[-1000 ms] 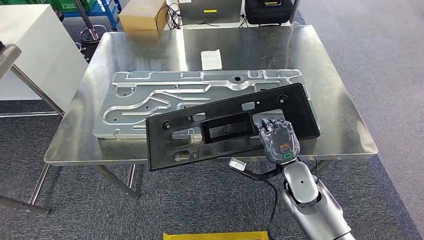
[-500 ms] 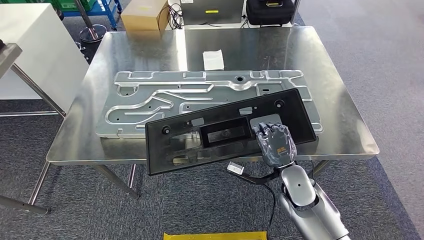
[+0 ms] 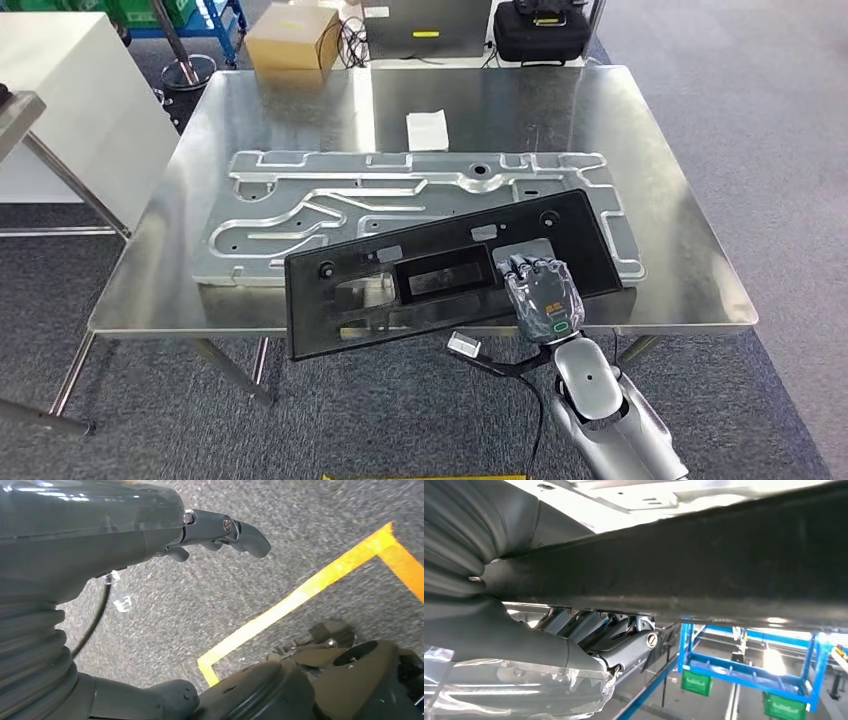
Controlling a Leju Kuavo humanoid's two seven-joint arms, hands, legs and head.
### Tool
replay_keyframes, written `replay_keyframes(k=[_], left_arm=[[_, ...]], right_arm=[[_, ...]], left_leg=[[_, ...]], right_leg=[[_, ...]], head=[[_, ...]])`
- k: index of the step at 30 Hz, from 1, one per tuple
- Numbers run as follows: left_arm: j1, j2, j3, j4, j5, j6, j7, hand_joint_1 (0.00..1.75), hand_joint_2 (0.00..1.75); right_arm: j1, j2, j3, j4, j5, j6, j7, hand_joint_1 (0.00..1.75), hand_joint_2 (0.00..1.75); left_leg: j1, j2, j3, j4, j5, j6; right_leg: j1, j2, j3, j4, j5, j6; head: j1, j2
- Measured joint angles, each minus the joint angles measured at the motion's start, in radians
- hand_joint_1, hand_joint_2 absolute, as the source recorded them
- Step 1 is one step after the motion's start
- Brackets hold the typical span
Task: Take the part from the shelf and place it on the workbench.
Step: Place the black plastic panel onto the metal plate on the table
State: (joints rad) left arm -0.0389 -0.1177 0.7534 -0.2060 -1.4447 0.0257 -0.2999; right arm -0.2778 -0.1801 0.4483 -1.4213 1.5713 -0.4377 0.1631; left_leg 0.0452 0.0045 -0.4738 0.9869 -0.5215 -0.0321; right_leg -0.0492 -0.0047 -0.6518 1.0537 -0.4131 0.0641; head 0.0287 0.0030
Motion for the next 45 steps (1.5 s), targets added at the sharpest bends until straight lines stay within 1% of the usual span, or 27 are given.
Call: replay_keyframes(k=[3, 5, 7, 9, 10, 11, 13, 15, 16, 18, 21, 22, 24, 25, 26, 28, 30, 31, 34, 36, 37, 39, 40, 41, 42, 44, 45], left_arm=[[-0.001, 0.002, 0.0, 0.0, 0.0, 0.0, 0.0, 0.0, 1.75], [-0.002, 0.002, 0.0, 0.0, 0.0, 0.0, 0.001, 0.0, 1.75], [-0.003, 0.003, 0.0, 0.0, 0.0, 0.0, 0.0, 0.0, 1.75], [-0.002, 0.003, 0.0, 0.0, 0.0, 0.0, 0.0, 0.0, 1.75], [-0.001, 0.003, 0.0, 0.0, 0.0, 0.0, 0.0, 0.0, 1.75], [0.0, 0.003, 0.0, 0.0, 0.0, -0.001, 0.0, 0.0, 1.75], [0.002, 0.003, 0.0, 0.0, 0.0, -0.001, 0.0, 0.0, 1.75], [0.002, 0.004, 0.0, 0.0, 0.0, -0.001, 0.0, 0.0, 1.75], [0.002, 0.004, 0.0, 0.0, 0.0, -0.001, 0.0, 0.0, 1.75], [0.001, 0.003, 0.0, 0.0, 0.0, -0.001, -0.001, 0.0, 1.75], [0.003, -0.001, 0.001, 0.0, 0.0, -0.001, -0.002, 0.0, 1.75], [0.003, -0.003, 0.001, 0.0, 0.0, -0.001, -0.003, 0.0, 1.75], [0.001, -0.004, 0.001, 0.0, 0.0, -0.001, -0.003, 0.0, 1.75], [0.001, -0.004, 0.001, 0.0, 0.0, -0.001, -0.003, 0.0, 1.75], [0.001, -0.004, 0.001, 0.0, 0.0, -0.001, -0.003, 0.0, 1.75], [0.003, -0.006, 0.001, 0.0, 0.0, -0.001, -0.004, 0.0, 1.75], [0.003, -0.006, 0.001, 0.0, 0.0, -0.001, -0.004, 0.0, 1.75], [0.002, -0.006, 0.001, 0.0, 0.0, -0.001, -0.005, 0.0, 1.75], [-0.001, -0.005, 0.002, 0.0, 0.0, 0.0, -0.006, 0.0, 1.75], [-0.001, -0.005, 0.002, 0.0, 0.0, 0.0, -0.006, 0.0, 1.75], [-0.001, -0.005, 0.003, 0.0, 0.0, 0.001, -0.007, 0.0, 1.75], [-0.001, -0.004, 0.004, 0.0, 0.0, 0.002, -0.008, 0.0, 1.75], [0.0, -0.004, 0.004, 0.0, 0.0, 0.002, -0.009, 0.0, 1.75], [0.001, -0.004, 0.004, 0.0, 0.0, 0.002, -0.011, 0.0, 1.75], [0.002, -0.003, 0.005, 0.0, -0.001, 0.002, -0.013, 0.0, 1.75], [0.002, -0.002, 0.005, 0.0, -0.006, 0.001, -0.016, 0.0, 1.75], [0.002, -0.002, 0.005, 0.0, -0.008, 0.001, -0.017, 0.0, 1.75]], right_arm=[[0.002, 0.003, 0.001, 0.005, 0.0, 0.0, 0.0, 1.75, 1.75], [0.002, 0.004, 0.001, 0.006, 0.0, 0.0, 0.0, 1.75, 1.75], [0.001, 0.006, 0.001, 0.006, 0.0, 0.0, 0.0, 1.75, 1.75], [0.001, 0.007, 0.002, 0.007, 0.0, 0.0, 0.0, 1.75, 1.75], [0.002, 0.008, 0.002, 0.008, 0.0, 0.0, 0.0, 1.75, 1.75], [0.003, 0.008, 0.002, 0.008, 0.0, 0.0, 0.0, 1.75, 1.75], [0.003, 0.009, 0.002, 0.01, 0.0, 0.0, 0.0, 1.75, 1.75], [0.001, 0.01, 0.002, 0.011, 0.0, 0.001, 0.0, 1.75, 1.75], [0.001, 0.011, 0.002, 0.012, 0.0, 0.001, 0.0, 1.75, 1.75], [0.002, 0.012, 0.003, 0.012, 0.0, 0.002, -0.001, 1.75, 1.75], [0.001, 0.012, 0.004, 0.012, 0.0, 0.001, -0.002, 1.75, 1.75], [0.0, 0.011, 0.004, 0.012, 0.0, 0.001, -0.002, 1.75, 1.75], [0.001, 0.012, 0.004, 0.014, 0.0, 0.002, -0.002, 1.75, 1.75], [0.004, 0.012, 0.005, 0.016, 0.0, 0.002, -0.002, 1.75, 1.75], [0.007, 0.012, 0.005, 0.019, 0.0, 0.002, -0.002, 1.75, 1.75], [0.01, 0.012, 0.006, 0.023, 0.0, 0.003, -0.003, 1.75, 1.75], [0.009, 0.012, 0.006, 0.025, 0.0, 0.003, -0.002, 1.75, 1.75], [0.01, 0.012, 0.006, 0.026, 0.0, 0.003, -0.001, 1.75, 1.75], [0.015, 0.012, 0.006, 0.028, 0.0, 0.004, 0.0, 1.75, 1.75], [0.016, 0.011, 0.006, 0.028, 0.0, 0.004, 0.0, 1.75, 1.75], [0.016, 0.012, 0.006, 0.028, 0.0, 0.004, 0.001, 1.75, 1.75], [0.017, 0.012, 0.006, 0.029, -0.004, 0.005, 0.003, 1.75, 1.75], [0.018, 0.012, 0.005, 0.031, -0.01, 0.006, 0.005, 1.75, 1.75], [0.018, 0.012, 0.002, 0.034, -0.021, 0.007, 0.008, 1.75, 1.75], [0.017, 0.011, -0.005, 0.039, -0.035, 0.008, 0.01, 1.75, 1.75], [0.01, 0.006, -0.031, 0.054, -0.063, 0.007, 0.01, 1.75, 1.75], [0.003, 0.002, -0.049, 0.066, -0.076, 0.006, 0.008, 1.75, 1.75]], left_leg=[[-0.001, 0.001, 0.007, -0.002, -0.014, -0.018], [0.002, 0.001, 0.006, 0.022, -0.033, -0.022], [-0.002, 0.0, -0.051, 0.137, -0.082, -0.018], [-0.011, 0.0, -0.148, 0.289, -0.125, -0.008], [-0.016, 0.0, -0.184, 0.331, -0.122, -0.001], [-0.021, 0.0, -0.2, 0.33, -0.096, 0.008], [-0.036, -0.002, -0.182, 0.223, 0.002, 0.035], [-0.05, -0.005, -0.149, 0.111, 0.067, 0.062], [-0.055, -0.007, -0.14, 0.083, 0.074, 0.069], [-0.058, -0.007, -0.129, 0.059, 0.067, 0.071], [-0.048, -0.006, -0.099, 0.022, 0.073, 0.073], [-0.045, -0.005, -0.089, 0.014, 0.073, 0.074], [-0.044, -0.005, -0.077, 0.011, 0.066, 0.077], [-0.043, -0.005, -0.071, 0.011, 0.061, 0.076], [-0.042, -0.006, -0.064, 0.012, 0.055, 0.075], [-0.039, -0.008, -0.046, 0.016, 0.038, 0.068], [-0.04, -0.009, -0.036, 0.022, 0.019, 0.054], [-0.042, -0.009, -0.035, 0.024, 0.012, 0.048], [-0.043, -0.007, -0.029, 0.021, 0.0, 0.031], [-0.041, -0.006, -0.037, 0.057, -0.026, 0.021], [-0.04, -0.007, -0.059, 0.106, -0.051, 0.018], [-0.039, -0.007, -0.137, 0.245, -0.104, 0.013], [-0.039, -0.007, -0.174, 0.299, -0.114, 0.013], [-0.039, -0.007, -0.196, 0.319, -0.104, 0.014], [-0.039, -0.007, -0.198, 0.299, -0.073, 0.016], [-0.04, -0.007, -0.159, 0.172, 0.018, 0.026], [-0.042, -0.008, -0.136, 0.11, 0.049, 0.031]], right_leg=[[0.007, 0.006, 0.004, 0.002, -0.024, -0.04], [0.01, 0.009, 0.012, 0.002, -0.033, -0.058], [0.015, 0.008, 0.025, 0.0, -0.042, -0.073], [0.027, 0.009, 0.035, 0.0, -0.052, -0.083], [0.033, 0.01, 0.041, 0.0, -0.058, -0.087], [0.039, 0.012, 0.048, 0.0, -0.063, -0.089], [0.048, 0.016, 0.066, -0.001, -0.076, -0.092], [0.053, 0.019, 0.076, -0.002, -0.085, -0.089], [0.052, 0.02, 0.075, -0.003, -0.087, -0.086], [0.049, 0.021, 0.076, -0.01, -0.086, -0.075], [0.049, 0.015, 0.071, 0.018, -0.104, -0.058], [0.047, 0.012, 0.045, 0.066, -0.122, -0.053], [0.04, 0.011, -0.033, 0.189, -0.16, -0.043], [0.036, 0.01, -0.068, 0.235, -0.163, -0.038], [0.031, 0.01, -0.084, 0.24, -0.144, -0.034], [0.024, 0.007, -0.059, 0.143, -0.057, -0.028], [0.025, 0.002, -0.011, 0.028, -0.003, -0.031], [0.027, 0.001, 0.001, -0.001, 0.0, -0.036], [0.03, 0.005, 0.01, -0.013, -0.016, -0.06], [0.028, 0.006, 0.021, -0.018, -0.021, -0.074], [0.027, 0.006, 0.026, -0.02, -0.024, -0.08], [0.03, 0.005, 0.034, -0.02, -0.032, -0.087], [0.031, 0.006, 0.037, -0.02, -0.036, -0.088], [0.033, 0.007, 0.041, -0.02, -0.039, -0.088], [0.034, 0.009, 0.047, -0.02, -0.043, -0.087], [0.035, 0.011, 0.059, -0.02, -0.051, -0.083], [0.036, 0.011, 0.064, -0.019, -0.054, -0.079]], head=[[-0.007, 0.0], [-0.013, 0.0], [-0.018, 0.0], [-0.02, 0.0], [-0.02, 0.0], [-0.02, 0.0], [-0.02, 0.0], [-0.015, 0.0], [-0.013, 0.0], [-0.015, 0.0], [-0.014, 0.0], [-0.012, 0.0], [-0.011, 0.0], [-0.011, 0.0], [-0.011, 0.0], [-0.011, 0.0], [-0.01, 0.0], [-0.011, 0.0], [-0.015, 0.0], [-0.018, 0.0], [-0.021, 0.0], [-0.025, 0.0], [-0.025, 0.0], [-0.025, 0.0], [-0.025, 0.0], [-0.025, 0.0], [-0.025, 0.0]])
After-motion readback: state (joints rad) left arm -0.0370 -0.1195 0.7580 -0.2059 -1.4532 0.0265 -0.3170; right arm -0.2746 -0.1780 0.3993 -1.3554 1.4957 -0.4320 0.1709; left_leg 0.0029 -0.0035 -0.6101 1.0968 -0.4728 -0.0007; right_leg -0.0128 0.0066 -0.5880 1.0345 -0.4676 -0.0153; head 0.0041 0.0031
